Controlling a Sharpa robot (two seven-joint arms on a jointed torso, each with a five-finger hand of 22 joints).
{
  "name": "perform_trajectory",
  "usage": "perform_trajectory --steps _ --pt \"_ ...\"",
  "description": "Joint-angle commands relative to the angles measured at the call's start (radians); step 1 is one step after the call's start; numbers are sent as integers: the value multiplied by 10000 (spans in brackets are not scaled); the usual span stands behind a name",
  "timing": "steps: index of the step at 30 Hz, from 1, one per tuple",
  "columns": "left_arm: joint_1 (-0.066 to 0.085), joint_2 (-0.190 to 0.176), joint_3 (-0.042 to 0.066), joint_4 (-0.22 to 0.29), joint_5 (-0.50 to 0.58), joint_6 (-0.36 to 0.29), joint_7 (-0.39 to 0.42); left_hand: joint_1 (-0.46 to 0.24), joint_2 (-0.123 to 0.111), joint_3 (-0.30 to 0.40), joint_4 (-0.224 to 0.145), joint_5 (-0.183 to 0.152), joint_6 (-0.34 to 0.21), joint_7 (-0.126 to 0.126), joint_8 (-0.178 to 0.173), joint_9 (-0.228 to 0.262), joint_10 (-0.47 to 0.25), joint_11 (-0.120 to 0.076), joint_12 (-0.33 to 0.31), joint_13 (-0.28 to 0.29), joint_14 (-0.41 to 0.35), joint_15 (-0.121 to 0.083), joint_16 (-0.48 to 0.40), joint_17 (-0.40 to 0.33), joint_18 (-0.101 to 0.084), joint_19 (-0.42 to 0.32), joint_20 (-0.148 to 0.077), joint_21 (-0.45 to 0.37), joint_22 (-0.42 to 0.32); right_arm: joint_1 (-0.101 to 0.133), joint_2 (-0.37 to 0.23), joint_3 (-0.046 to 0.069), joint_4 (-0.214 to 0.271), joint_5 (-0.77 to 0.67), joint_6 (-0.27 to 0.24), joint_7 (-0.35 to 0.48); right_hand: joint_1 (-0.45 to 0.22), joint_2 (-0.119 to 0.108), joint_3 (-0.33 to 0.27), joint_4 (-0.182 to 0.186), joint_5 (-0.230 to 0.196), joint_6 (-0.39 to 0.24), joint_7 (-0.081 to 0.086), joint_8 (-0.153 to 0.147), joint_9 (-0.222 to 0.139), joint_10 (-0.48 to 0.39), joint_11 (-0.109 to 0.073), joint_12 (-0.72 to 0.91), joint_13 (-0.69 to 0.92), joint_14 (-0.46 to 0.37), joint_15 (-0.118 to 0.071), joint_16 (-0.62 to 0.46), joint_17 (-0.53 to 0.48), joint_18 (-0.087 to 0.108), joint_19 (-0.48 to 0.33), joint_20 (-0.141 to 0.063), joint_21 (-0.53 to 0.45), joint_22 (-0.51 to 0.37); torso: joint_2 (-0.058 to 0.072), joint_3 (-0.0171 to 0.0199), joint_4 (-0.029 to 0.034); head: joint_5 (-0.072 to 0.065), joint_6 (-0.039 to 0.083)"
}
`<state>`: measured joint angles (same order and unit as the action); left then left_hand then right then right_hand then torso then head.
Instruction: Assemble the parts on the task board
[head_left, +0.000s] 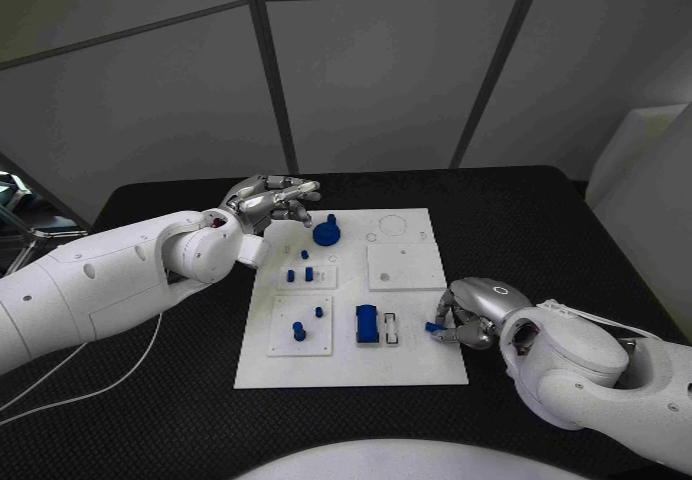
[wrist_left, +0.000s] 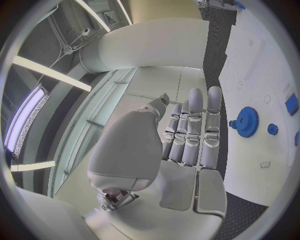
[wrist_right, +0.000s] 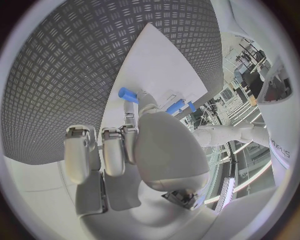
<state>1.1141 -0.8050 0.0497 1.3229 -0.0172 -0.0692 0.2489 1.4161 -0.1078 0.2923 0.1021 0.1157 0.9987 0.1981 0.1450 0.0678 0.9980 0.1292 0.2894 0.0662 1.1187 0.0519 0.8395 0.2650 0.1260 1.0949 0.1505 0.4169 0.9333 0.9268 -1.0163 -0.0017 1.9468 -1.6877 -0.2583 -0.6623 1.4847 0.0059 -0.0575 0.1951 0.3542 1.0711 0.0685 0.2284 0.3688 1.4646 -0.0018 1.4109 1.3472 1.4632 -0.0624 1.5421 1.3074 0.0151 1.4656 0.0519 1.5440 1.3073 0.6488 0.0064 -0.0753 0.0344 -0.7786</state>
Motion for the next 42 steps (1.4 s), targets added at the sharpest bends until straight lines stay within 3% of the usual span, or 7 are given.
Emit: perform_trajectory --steps 1,7,14,21,28,34,42 --pt "14 5 8 23 -48 118 32 7 67 -11 -70 10 -59 -17 41 -4 -79 18 37 10 -63 -10 -65 -12 553 -86 -10 -28 -12 -46 -54 -44 128 1705 -1055 -89 56 164 71 15 55 100 2 -39 30 401 -69 -48 1132 957 -67 -7 2092 -69 831 -63 0 2445 0 -10 24 -11 10" --pt "14 -2 8 35 -49 105 35 7 67 -11 -70 10 -59 -17 41 -4 -79 18 37 10 -63 -10 -65 -12 553 -86 -10 -28 -12 -36 -43 -17 334 2269 -2133 60 -78 106 156 95 99 146 -9 -58 46 424 -76 -16 1154 960 -71 -3 2101 -73 844 -66 15 2456 11 -2 11 21 32" --pt "15 -10 8 54 -49 96 39 13 70 -9 -78 10 -61 -17 44 -4 -84 18 41 10 -66 -10 -65 -15 554 -87 -9 -31 -14 -30 148 -1 383 2583 -2625 179 -246 14 234 201 112 172 -13 -89 61 441 -80 3 1170 964 -75 5 2116 -76 851 -70 22 2462 9 -3 8 32 23" --pt "16 -8 8 72 -49 100 40 22 76 -6 -89 10 -63 -18 49 -4 -90 19 47 9 -70 -9 -64 -20 554 -88 -9 -35 -18 -29 527 2 141 2820 -2504 51 -471 -100 292 353 194 204 -12 -121 81 455 -78 15 1182 966 -73 9 2124 -79 861 -69 34 2471 2 -2 23 39 12" --pt "18 -10 9 88 -49 104 40 22 76 -6 -89 10 -63 -18 49 -4 -90 19 47 9 -70 -9 -64 -20 554 -88 -9 -35 -18 -30 981 4 -188 2978 -2119 -117 -1000 -302 234 706 813 326 -32 -135 151 502 -90 76 1229 974 -81 24 2154 -83 873 -74 47 2481 15 -5 21 57 33" --pt "20 -19 9 101 -49 99 36 22 76 -6 -89 10 -63 -18 49 -4 -90 19 47 9 -70 -9 -64 -20 554 -88 -9 -35 -18 -30 1263 5 -373 3026 -1935 -170 -1196 -292 195 843 815 382 -47 -125 190 519 -99 99 1247 979 -89 38 2178 -93 899 -80 77 2503 20 6 -6 84 41" --pt "21 -2 9 98 -49 103 27 26 77 -6 -96 9 -65 -18 52 -4 -93 19 51 9 -72 -9 -64 -23 554 -88 -9 -38 -21 -30 1508 9 -563 2941 -1719 -200 -1302 -261 179 892 793 476 -87 -81 248 516 -127 69 1229 973 -107 20 2147 -91 895 -90 72 2500 7 12 10 81 34"
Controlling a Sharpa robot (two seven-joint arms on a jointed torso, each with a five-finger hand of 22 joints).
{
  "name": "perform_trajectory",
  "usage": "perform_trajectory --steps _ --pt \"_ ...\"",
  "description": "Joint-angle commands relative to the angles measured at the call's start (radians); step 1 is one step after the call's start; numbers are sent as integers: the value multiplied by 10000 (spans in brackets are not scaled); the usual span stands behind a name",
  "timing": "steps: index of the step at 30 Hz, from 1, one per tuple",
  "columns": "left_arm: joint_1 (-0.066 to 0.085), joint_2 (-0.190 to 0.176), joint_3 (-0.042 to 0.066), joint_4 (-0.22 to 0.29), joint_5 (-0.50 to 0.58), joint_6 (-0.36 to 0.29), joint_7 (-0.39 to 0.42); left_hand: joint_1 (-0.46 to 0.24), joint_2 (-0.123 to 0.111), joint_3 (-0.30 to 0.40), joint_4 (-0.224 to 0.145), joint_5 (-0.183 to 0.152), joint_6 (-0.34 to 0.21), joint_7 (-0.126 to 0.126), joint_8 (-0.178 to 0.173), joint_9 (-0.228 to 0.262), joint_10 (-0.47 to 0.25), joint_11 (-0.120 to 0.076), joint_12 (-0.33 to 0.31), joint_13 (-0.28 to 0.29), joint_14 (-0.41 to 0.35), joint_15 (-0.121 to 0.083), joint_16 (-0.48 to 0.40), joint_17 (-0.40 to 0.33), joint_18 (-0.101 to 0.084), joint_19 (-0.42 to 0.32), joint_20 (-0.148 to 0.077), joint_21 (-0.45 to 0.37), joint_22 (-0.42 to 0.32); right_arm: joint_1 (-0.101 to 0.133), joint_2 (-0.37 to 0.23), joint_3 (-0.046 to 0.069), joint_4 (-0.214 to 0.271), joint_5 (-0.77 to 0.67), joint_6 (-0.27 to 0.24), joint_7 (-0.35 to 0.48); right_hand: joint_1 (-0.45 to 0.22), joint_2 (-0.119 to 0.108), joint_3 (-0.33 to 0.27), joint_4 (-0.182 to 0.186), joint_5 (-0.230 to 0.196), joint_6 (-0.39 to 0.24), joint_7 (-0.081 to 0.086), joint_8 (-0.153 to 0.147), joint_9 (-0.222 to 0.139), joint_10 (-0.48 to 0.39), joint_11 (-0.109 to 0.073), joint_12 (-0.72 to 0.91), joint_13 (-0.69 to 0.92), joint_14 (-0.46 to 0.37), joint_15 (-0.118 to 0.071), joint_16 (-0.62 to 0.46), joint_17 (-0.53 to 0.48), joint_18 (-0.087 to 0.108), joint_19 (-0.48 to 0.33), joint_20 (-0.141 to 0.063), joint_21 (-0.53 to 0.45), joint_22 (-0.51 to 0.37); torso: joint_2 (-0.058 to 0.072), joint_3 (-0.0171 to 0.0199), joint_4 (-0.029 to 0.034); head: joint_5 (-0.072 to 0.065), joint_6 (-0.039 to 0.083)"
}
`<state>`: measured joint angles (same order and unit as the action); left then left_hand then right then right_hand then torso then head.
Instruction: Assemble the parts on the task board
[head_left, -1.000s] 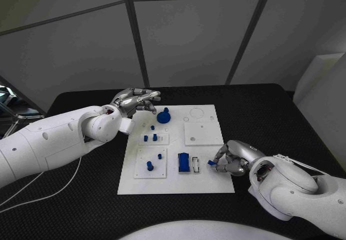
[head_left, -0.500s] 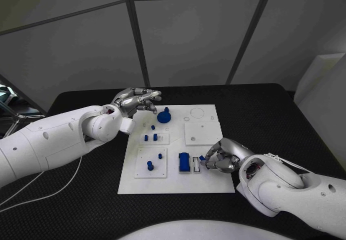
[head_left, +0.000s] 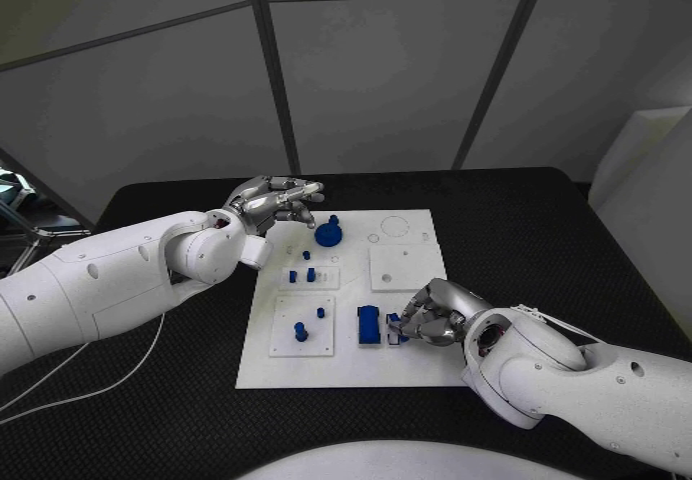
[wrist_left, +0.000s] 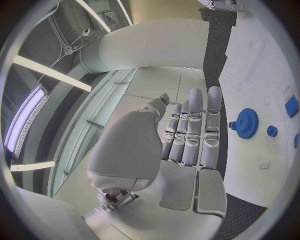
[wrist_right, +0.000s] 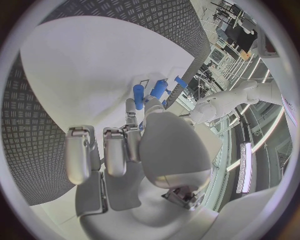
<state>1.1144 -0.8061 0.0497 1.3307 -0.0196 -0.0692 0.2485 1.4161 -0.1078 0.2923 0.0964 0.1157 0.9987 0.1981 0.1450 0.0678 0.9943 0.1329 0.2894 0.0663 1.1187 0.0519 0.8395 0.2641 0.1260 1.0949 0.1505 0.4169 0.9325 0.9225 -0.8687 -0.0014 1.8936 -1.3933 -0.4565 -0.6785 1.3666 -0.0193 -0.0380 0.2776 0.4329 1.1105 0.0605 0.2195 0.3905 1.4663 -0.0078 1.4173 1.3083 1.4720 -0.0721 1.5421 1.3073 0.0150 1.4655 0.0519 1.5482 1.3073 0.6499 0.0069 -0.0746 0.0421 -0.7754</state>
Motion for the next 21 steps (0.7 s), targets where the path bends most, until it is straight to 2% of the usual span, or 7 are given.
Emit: perform_trajectory --steps 1,9,15,21 --pt "18 10 9 20 -25 103 29 26 77 -6 -39 9 -64 -18 52 -4 -57 -17 51 9 -73 -9 -64 -14 554 -89 -9 -38 -13 13 47 7 -50 -17 288 -41 -142 -4 -21 70 -3 118 -24 28 52 500 -79 2 1618 884 -19 19 2146 -89 894 -96 28 2498 -7 4 4 3 -2" --pt "17 39 9 106 -25 139 -21 26 77 -6 -39 9 -64 -18 52 -4 -57 -17 51 9 -73 -9 -64 -14 554 -89 -9 -38 -13 13 141 7 -111 -111 285 -46 -257 -1 -60 81 -17 272 -103 136 190 521 -145 29 1639 884 -71 17 2145 -89 896 -136 29 2500 -3 2 -3 29 29" --pt "17 41 9 44 -25 105 -16 31 82 -3 -43 9 -67 -17 53 -4 -61 -17 53 8 -74 -9 -63 -16 555 -88 -9 -39 -14 13 162 8 -107 -212 254 -47 -592 -16 -230 116 13 377 -160 253 376 529 -196 18 1639 882 -118 12 2136 -89 896 -186 28 2500 0 4 -7 39 23" --pt "17 34 9 -23 -25 88 -13 31 82 -3 -43 9 -67 -17 53 -4 -61 -17 53 8 -74 -9 -63 -16 555 -88 -9 -39 -14 13 182 8 -105 -267 195 -39 -987 15 -510 122 -190 383 -182 330 556 530 -217 -10 1628 880 -141 3 2123 -89 894 -213 25 2499 -2 2 8 44 33"
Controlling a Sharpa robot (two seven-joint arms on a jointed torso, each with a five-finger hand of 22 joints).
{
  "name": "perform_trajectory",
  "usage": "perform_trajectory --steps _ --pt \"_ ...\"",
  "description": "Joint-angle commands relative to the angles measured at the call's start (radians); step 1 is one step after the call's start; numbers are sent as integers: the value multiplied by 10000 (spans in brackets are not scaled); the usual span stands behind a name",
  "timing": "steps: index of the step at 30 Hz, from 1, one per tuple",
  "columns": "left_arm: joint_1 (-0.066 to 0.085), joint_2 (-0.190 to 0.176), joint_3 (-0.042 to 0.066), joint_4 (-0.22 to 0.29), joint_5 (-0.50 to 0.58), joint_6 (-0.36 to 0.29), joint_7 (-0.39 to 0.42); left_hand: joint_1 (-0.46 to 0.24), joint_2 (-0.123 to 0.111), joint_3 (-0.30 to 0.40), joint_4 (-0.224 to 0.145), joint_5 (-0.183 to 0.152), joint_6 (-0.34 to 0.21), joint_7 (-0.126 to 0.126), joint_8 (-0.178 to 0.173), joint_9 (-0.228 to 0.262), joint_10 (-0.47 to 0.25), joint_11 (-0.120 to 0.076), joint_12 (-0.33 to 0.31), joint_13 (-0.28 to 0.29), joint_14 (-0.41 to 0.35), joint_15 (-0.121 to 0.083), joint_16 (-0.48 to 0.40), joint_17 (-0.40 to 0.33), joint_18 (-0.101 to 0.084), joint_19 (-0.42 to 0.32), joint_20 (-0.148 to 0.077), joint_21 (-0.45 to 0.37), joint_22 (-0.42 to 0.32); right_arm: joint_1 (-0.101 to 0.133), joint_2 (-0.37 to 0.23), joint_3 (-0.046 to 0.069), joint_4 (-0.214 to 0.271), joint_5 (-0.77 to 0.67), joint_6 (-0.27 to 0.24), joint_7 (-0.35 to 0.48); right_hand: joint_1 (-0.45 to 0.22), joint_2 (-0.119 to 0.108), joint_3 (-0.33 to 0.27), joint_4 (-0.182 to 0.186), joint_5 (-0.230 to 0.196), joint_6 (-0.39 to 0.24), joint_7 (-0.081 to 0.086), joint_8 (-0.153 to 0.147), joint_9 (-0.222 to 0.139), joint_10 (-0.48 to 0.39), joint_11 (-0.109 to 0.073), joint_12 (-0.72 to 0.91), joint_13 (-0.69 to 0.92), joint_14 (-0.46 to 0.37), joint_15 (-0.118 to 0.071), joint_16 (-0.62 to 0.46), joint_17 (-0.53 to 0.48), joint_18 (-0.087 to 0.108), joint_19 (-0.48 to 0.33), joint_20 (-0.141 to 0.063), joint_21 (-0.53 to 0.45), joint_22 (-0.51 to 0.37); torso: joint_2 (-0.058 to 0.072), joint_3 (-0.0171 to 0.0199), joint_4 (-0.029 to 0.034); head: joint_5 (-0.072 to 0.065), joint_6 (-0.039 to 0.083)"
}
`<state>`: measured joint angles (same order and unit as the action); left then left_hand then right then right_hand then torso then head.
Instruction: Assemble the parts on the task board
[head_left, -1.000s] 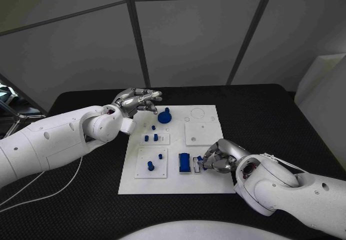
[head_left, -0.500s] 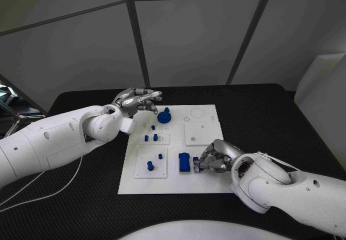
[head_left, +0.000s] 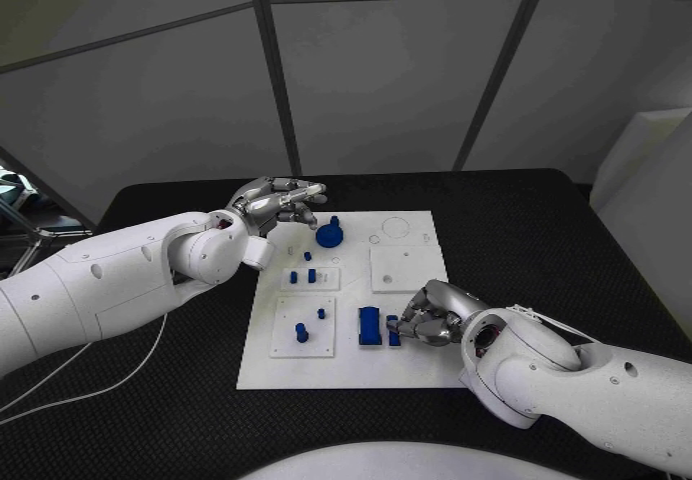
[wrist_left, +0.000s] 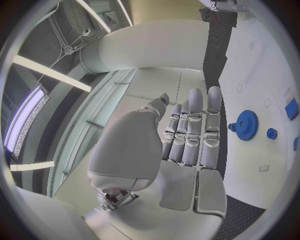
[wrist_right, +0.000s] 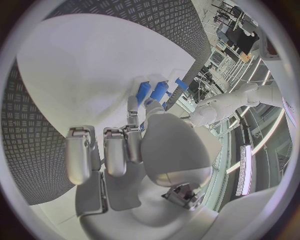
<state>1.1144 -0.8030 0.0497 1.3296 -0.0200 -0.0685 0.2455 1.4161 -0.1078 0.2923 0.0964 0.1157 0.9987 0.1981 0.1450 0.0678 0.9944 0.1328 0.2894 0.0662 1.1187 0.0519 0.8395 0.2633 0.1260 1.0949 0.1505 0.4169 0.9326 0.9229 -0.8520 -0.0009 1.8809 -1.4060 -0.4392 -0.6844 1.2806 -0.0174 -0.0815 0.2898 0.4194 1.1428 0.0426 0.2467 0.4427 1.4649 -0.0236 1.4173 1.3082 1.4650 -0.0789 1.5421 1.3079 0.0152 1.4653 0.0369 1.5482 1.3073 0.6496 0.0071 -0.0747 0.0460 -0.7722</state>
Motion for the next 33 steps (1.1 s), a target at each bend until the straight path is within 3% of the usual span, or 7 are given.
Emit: perform_trajectory --steps 1,15,18,24,33 --pt "17 4 9 -16 -20 83 16 32 82 -3 -44 10 -67 -16 53 -4 -62 -16 53 9 -74 -9 -63 -9 556 -88 -10 -39 -16 9 17 3 23 -153 14 20 -174 8 -113 1 -75 61 -7 70 61 546 -62 -10 1630 949 -76 1 2116 -91 896 -66 26 2500 3 -1 5 8 -1" --pt "17 0 9 -40 -20 89 16 38 85 0 -52 10 -79 -11 51 -6 -75 -13 53 6 -78 -8 -63 -13 557 -87 -11 -41 -18 9 -124 2 126 -433 22 29 -439 45 -464 -29 -388 16 -33 155 299 548 -85 -33 1628 949 -95 -5 2109 -89 891 -88 18 2496 -5 3 -4 11 -3" --pt "17 -3 9 -47 -20 89 15 38 85 0 -52 10 -79 -11 51 -6 -75 -13 53 6 -78 -8 -63 -13 557 -87 -11 -41 -18 9 -199 0 166 -580 55 83 -154 -40 -538 -159 -812 -33 -36 181 400 539 -90 -60 1617 944 -103 -18 2088 -87 885 -97 10 2492 -11 4 -5 4 7" --pt "16 -5 9 -57 -20 94 19 38 85 0 -52 10 -79 -11 51 -6 -75 -13 53 6 -78 -8 -63 -13 557 -87 -11 -41 -18 8 -277 -3 192 -944 149 279 419 -114 -694 -439 -2067 -119 -10 229 605 523 -66 -98 1608 939 -86 -33 2066 -82 871 -87 -9 2482 4 2 -6 4 13" --pt "16 1 9 -61 -20 106 24 38 85 0 -52 10 -79 -11 51 -6 -75 -13 53 6 -78 -8 -63 -13 557 -87 -11 -41 -18 4 -165 -8 47 -1060 213 385 416 -68 -806 -418 -2376 -128 3 249 683 530 -53 -83 1622 942 -75 -26 2080 -81 868 -77 -14 2480 7 0 -1 -12 4"
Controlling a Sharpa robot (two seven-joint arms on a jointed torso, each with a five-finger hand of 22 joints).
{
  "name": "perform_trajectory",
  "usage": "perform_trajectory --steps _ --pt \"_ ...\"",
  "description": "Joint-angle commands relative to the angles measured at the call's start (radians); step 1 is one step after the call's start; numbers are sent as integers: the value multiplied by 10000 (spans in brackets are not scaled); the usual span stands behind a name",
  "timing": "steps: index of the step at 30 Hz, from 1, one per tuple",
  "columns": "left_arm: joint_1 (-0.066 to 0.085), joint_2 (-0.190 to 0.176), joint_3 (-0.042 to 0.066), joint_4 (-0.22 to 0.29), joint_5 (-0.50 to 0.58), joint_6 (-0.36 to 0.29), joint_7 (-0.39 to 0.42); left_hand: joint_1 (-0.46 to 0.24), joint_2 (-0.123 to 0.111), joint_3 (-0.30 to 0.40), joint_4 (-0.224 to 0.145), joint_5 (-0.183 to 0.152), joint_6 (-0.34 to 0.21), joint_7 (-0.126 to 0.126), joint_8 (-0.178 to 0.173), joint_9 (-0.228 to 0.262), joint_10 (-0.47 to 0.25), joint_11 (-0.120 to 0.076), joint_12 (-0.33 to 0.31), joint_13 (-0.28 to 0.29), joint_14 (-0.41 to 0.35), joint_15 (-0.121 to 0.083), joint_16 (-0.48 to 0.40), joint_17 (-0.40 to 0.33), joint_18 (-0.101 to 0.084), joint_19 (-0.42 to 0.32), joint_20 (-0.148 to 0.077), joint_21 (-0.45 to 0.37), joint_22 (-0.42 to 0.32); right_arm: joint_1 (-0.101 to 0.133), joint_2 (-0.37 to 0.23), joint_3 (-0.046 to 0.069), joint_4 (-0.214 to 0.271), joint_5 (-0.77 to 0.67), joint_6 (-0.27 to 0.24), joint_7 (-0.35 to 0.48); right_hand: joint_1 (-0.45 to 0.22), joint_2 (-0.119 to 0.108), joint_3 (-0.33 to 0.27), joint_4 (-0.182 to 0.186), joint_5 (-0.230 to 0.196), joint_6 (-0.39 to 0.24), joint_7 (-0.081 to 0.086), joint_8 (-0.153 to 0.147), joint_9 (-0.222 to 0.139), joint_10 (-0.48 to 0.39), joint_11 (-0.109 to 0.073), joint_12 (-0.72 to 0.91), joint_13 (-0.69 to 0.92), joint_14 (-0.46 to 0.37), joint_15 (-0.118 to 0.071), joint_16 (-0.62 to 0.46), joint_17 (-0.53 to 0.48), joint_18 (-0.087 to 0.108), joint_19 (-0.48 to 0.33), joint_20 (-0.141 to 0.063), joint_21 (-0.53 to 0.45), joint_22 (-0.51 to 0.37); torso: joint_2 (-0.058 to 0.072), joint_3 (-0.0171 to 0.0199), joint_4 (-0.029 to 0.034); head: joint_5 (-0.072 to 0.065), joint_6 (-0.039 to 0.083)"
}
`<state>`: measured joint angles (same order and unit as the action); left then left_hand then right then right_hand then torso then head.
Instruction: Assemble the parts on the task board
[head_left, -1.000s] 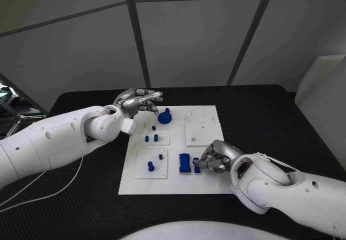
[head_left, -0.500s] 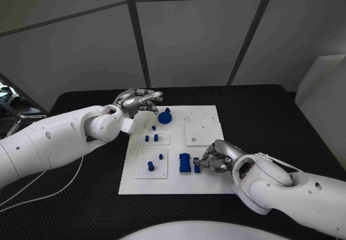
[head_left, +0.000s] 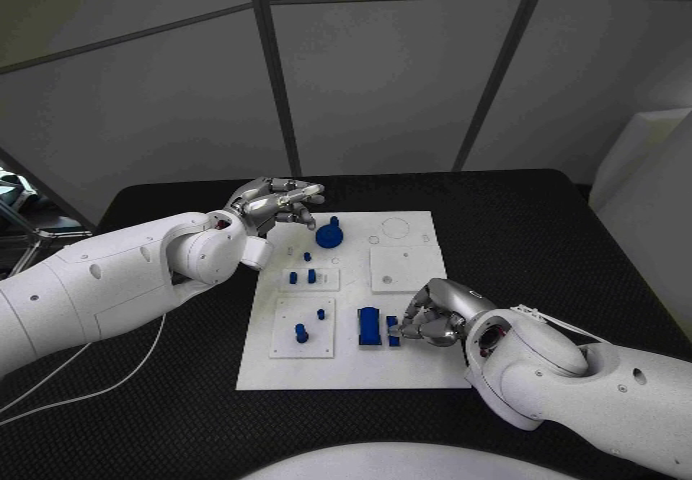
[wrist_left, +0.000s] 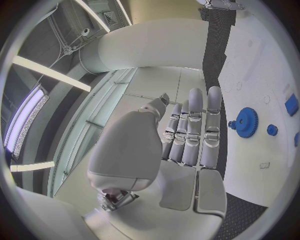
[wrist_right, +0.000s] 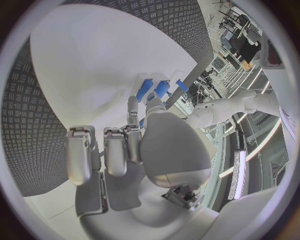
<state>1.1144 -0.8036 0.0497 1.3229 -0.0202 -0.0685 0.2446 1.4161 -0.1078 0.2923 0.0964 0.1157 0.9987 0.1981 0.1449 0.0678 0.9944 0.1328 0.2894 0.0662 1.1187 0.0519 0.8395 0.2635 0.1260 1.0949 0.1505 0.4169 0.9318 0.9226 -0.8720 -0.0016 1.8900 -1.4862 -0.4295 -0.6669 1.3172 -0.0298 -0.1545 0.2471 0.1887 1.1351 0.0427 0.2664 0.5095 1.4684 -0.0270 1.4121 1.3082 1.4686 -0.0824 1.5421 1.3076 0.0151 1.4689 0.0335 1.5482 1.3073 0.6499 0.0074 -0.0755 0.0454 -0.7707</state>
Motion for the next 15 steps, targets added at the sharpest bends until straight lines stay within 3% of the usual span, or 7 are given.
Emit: perform_trajectory --steps 1,6,9,15 --pt "16 8 8 6 -18 108 34 39 85 0 -53 9 -79 -11 51 -6 -76 -13 53 7 -78 -8 -63 -15 556 -87 -11 -41 -10 7 61 0 -83 -262 126 219 49 59 -78 11 -72 -51 2 53 17 495 -19 -30 1623 906 -39 -26 2083 -80 833 -42 -14 2480 4 -3 8 -6 -11" --pt "16 3 8 14 -18 112 31 40 85 -1 -58 8 -90 -5 50 -8 -88 -8 54 5 -81 -5 -64 -19 557 -87 -11 -44 -13 4 172 -3 -255 -271 233 251 89 77 -85 -9 -91 -37 -12 69 40 497 -27 -26 1627 906 -41 -26 2084 -82 838 -41 -8 2484 12 2 26 22 -22" --pt "16 -7 8 14 -18 107 28 40 85 -1 -58 8 -90 -5 50 -8 -88 -8 54 5 -81 -5 -64 -19 557 -87 -11 -44 -13 3 215 -5 -322 -281 365 266 371 64 -79 -201 -249 -16 -41 109 106 496 -52 -30 1627 908 -59 -23 2089 -79 831 -49 -17 2478 12 3 17 27 -36" --pt "15 -14 8 14 -18 113 22 40 85 -1 -58 8 -90 -5 50 -8 -88 -8 54 5 -81 -5 -64 -19 557 -87 -11 -44 -13 1 255 -7 -381 -526 688 283 1024 137 38 -698 -1280 63 -106 242 283 497 -108 -38 1630 915 -105 -4 2127 -73 814 -91 -40 2466 10 4 5 19 -80"
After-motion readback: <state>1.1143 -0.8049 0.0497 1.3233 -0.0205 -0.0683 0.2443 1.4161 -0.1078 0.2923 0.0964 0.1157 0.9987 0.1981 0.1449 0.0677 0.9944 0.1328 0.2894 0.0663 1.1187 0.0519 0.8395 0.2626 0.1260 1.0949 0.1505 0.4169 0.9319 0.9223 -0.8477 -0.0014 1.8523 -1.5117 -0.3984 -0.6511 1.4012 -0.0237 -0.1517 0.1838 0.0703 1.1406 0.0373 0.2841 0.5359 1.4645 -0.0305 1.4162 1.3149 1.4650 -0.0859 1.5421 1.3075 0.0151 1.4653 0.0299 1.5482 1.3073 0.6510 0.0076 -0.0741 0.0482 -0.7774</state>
